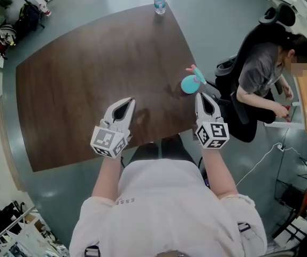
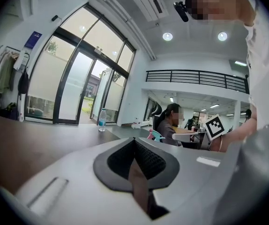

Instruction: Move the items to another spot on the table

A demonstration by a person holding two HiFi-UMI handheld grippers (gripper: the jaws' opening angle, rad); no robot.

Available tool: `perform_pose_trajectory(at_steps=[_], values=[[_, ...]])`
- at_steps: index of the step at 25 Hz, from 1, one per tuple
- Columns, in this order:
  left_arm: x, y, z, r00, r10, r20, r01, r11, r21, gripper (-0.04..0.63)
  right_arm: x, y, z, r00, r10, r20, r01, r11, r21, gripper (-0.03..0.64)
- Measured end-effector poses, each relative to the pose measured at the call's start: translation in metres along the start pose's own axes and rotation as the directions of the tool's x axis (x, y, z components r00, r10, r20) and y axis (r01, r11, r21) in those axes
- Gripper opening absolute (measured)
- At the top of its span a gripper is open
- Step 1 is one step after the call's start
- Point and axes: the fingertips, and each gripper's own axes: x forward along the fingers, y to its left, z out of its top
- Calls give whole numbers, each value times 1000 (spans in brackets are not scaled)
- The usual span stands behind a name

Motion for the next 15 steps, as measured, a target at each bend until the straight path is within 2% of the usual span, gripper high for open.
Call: perform_pose_trajectory(at_steps=[8,12,15], values=[[-47,-4,-9,997,62,36,-62,998,-4,17,-24,50,-18,991,134,-17,-135,989,-58,-8],[-76,-18,-13,992,111,51,-111,994,-16,17,-41,79,-21,973,229,-24,-230,970,-82,-8],[-103,-44,-21,990,127,57,-127,992,-9,17,-69,101,-30,952,302,-45,-305,944,-123,-8]])
